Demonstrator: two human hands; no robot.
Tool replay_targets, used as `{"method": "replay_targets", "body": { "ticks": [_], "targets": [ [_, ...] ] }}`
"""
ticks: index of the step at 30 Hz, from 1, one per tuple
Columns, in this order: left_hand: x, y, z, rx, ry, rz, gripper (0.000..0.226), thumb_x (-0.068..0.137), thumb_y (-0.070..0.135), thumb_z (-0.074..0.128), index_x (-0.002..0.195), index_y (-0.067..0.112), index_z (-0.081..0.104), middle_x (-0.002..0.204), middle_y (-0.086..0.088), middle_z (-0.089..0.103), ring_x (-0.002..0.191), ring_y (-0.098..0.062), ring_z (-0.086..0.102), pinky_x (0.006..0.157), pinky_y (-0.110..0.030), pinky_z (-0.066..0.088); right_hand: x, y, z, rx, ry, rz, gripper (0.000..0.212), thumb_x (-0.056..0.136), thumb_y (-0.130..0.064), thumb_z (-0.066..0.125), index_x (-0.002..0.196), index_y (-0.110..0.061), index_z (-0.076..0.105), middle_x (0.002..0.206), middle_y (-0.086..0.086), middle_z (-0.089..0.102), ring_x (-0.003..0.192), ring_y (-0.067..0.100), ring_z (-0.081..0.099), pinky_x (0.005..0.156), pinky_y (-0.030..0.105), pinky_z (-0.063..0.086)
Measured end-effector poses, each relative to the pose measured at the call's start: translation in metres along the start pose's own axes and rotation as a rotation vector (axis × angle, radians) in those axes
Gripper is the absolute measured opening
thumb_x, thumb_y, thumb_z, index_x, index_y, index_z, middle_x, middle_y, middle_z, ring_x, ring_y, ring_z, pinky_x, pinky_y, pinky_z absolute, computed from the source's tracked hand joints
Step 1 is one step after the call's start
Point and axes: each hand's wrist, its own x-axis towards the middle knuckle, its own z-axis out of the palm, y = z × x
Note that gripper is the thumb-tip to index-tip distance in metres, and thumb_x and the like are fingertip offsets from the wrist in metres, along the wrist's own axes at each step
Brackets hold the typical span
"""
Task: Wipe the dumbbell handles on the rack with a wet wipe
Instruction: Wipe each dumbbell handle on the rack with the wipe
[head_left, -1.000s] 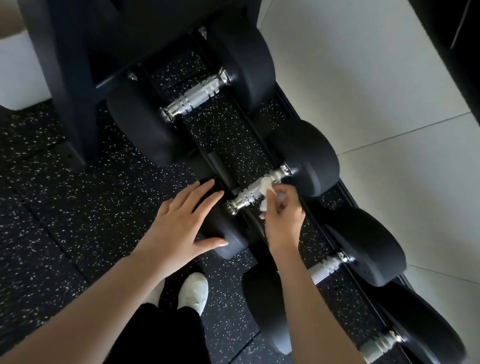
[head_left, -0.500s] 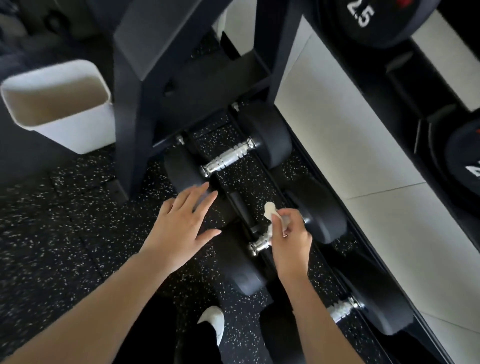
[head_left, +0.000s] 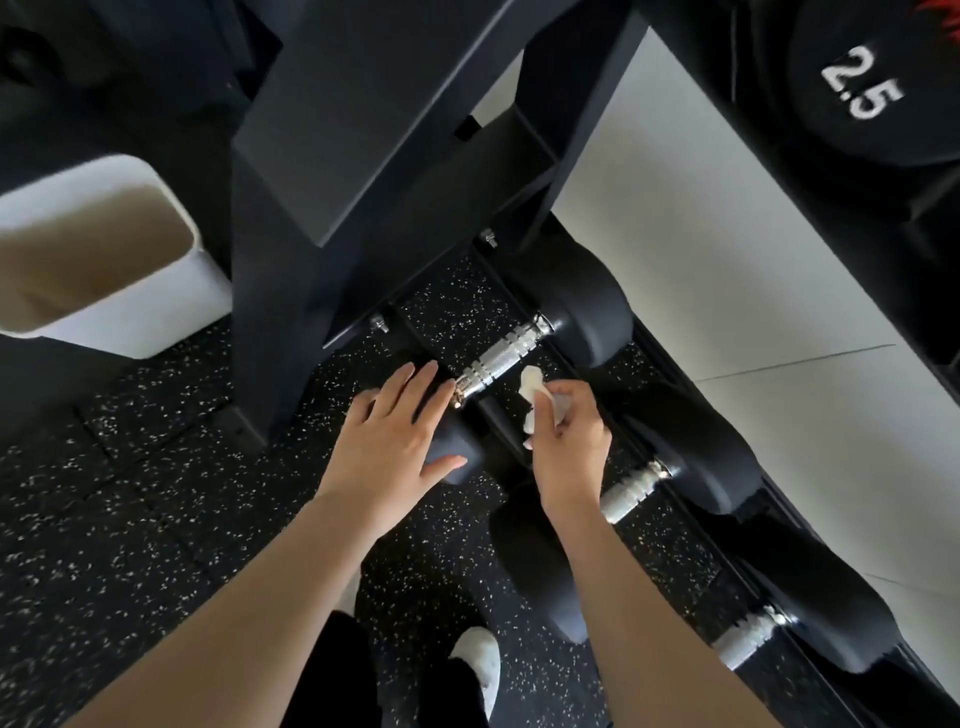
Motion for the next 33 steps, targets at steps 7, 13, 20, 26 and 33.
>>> {"method": "replay_targets", "body": {
  "ticks": [7, 13, 20, 26, 33],
  "targets": [
    [0.006, -0.016, 0.014, 0.026, 0.036, 0.039, 0.077, 0.085, 0.061, 0.043, 0.144, 0.013, 0.034, 0.15, -0.01, 0.034, 0.138, -0.028, 0.033, 0.103, -0.046, 0.038, 0.03, 0.001, 0.021, 0.037, 0.117, -0.003, 0.008, 0.093, -0.022, 0.056, 0.098, -0.016, 0.057, 0.069, -0.001, 0.062, 0.062, 0.024, 0.065, 0.058, 0.038, 0.056],
    [0.005, -0.019, 0.023, 0.0, 0.051, 0.029, 0.078, 0.086, 0.063, 0.027, 0.148, 0.017, 0.025, 0.155, -0.006, 0.025, 0.142, -0.024, 0.024, 0.105, -0.043, 0.034, 0.058, -0.002, 0.04, 0.005, 0.242, -0.162, 0.014, 0.093, -0.02, 0.056, 0.101, -0.009, 0.061, 0.078, 0.01, 0.069, 0.064, 0.022, 0.066, 0.051, 0.023, 0.05],
    [0.005, -0.022, 0.029, -0.037, 0.105, 0.043, 0.076, 0.086, 0.064, 0.029, 0.148, 0.019, 0.026, 0.155, -0.004, 0.025, 0.143, -0.023, 0.022, 0.105, -0.043, 0.032, 0.062, 0.004, 0.058, 0.052, 0.16, -0.113, 0.014, 0.09, -0.017, 0.062, 0.1, -0.008, 0.065, 0.084, 0.001, 0.066, 0.066, 0.008, 0.057, 0.055, 0.012, 0.045],
    [0.005, -0.023, 0.029, -0.045, 0.104, 0.039, 0.076, 0.085, 0.064, 0.033, 0.148, 0.022, 0.024, 0.154, -0.002, 0.026, 0.142, -0.022, 0.024, 0.104, -0.041, 0.032, 0.028, 0.016, 0.07, -0.051, -0.248, -0.249, 0.009, 0.086, -0.021, 0.067, 0.092, -0.015, 0.067, 0.066, -0.004, 0.064, 0.039, 0.003, 0.044, 0.041, 0.01, 0.033],
    [0.004, -0.023, 0.03, -0.066, 0.116, 0.029, 0.075, 0.085, 0.064, 0.033, 0.147, 0.022, 0.029, 0.154, -0.001, 0.026, 0.142, -0.022, 0.023, 0.105, -0.04, 0.029, 0.049, 0.012, 0.064, -0.087, -0.083, -0.257, 0.009, 0.086, -0.018, 0.066, 0.09, -0.01, 0.066, 0.063, -0.004, 0.059, 0.053, 0.01, 0.055, 0.054, 0.025, 0.046]
  ]
}}
